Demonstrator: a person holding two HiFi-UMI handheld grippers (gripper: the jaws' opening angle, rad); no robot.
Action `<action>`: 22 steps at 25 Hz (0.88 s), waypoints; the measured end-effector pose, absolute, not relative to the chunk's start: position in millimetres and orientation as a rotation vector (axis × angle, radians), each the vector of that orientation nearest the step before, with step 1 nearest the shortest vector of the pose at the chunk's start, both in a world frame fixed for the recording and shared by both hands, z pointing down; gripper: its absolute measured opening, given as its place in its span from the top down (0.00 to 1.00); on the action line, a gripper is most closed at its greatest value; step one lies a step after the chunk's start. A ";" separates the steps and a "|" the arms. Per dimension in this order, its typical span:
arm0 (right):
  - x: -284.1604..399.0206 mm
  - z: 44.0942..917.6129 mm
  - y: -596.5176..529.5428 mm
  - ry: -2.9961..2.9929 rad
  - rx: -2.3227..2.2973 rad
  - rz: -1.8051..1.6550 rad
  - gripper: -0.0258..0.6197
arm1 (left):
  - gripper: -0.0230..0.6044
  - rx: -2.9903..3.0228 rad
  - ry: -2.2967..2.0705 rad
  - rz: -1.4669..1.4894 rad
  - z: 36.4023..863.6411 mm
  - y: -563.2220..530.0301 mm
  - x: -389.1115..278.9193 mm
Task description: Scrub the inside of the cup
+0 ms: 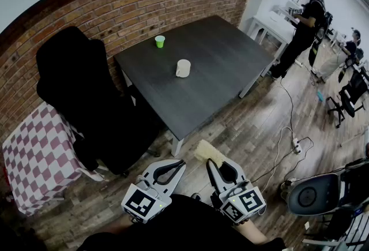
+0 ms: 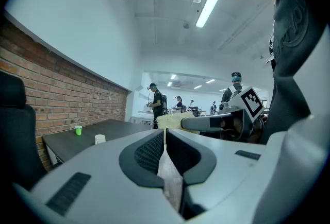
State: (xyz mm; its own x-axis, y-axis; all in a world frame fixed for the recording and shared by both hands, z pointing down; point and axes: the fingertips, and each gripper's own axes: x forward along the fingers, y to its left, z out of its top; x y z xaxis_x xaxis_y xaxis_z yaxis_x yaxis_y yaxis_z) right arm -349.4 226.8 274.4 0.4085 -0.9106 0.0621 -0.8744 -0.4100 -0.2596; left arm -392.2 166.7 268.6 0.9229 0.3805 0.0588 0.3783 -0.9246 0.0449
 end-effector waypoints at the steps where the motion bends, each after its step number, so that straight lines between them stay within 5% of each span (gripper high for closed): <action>1: -349.3 274.2 232.9 1.596 -2.469 -0.287 0.82 | 0.92 3.052 0.591 0.110 268.8 172.7 -392.0; 22: -286.2 304.6 376.9 1.577 -2.351 -0.384 0.82 | 0.92 3.007 0.534 0.290 303.6 314.6 -335.7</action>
State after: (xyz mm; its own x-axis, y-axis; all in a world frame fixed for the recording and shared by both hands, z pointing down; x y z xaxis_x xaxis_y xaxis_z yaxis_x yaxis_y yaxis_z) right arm -286.2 376.9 304.6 0.3676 -0.9279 0.0617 -0.8526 -0.3627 -0.3763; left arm -335.7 314.6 303.6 0.9216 0.3478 0.1723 0.3338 -0.9367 0.1056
